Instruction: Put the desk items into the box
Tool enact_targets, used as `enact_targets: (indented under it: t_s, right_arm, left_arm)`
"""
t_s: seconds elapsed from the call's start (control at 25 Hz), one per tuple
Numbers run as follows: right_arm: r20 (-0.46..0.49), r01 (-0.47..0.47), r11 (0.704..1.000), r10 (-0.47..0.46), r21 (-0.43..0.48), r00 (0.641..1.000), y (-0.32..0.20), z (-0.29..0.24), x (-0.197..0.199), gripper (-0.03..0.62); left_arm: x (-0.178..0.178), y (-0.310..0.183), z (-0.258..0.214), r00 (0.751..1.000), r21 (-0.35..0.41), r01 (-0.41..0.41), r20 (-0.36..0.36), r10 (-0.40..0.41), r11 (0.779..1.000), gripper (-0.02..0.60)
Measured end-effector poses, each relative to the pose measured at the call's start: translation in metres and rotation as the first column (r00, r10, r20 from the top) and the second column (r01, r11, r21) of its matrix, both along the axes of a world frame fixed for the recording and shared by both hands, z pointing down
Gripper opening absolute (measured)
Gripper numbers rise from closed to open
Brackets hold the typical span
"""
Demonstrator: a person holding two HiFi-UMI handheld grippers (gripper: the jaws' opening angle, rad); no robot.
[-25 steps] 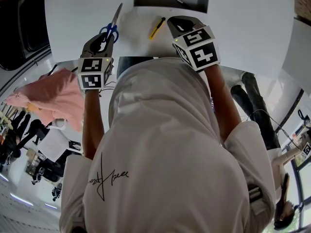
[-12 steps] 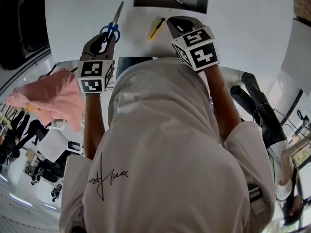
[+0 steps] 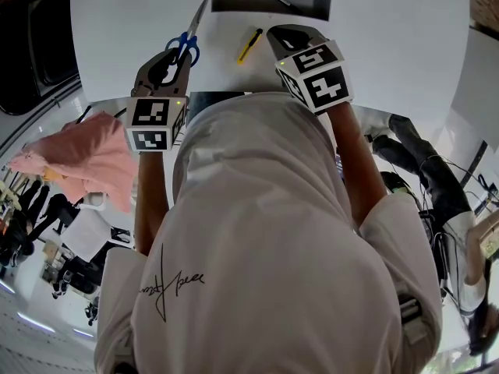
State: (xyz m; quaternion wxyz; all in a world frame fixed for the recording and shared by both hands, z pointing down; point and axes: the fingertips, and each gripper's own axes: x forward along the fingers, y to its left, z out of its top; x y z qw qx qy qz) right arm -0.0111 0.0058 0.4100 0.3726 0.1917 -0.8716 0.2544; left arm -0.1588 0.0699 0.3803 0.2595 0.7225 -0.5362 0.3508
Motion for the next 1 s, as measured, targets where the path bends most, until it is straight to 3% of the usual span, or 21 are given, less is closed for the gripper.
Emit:
enact_targets:
  t_s: [1.0]
  right_arm:
    - [-0.012,-0.036,0.999,0.036,-0.006,0.999,0.016,0.003,0.001,0.028]
  left_arm:
    - [0.011,-0.013,-0.014,0.993,0.044,-0.114,-0.012,0.114,0.993,0.086]
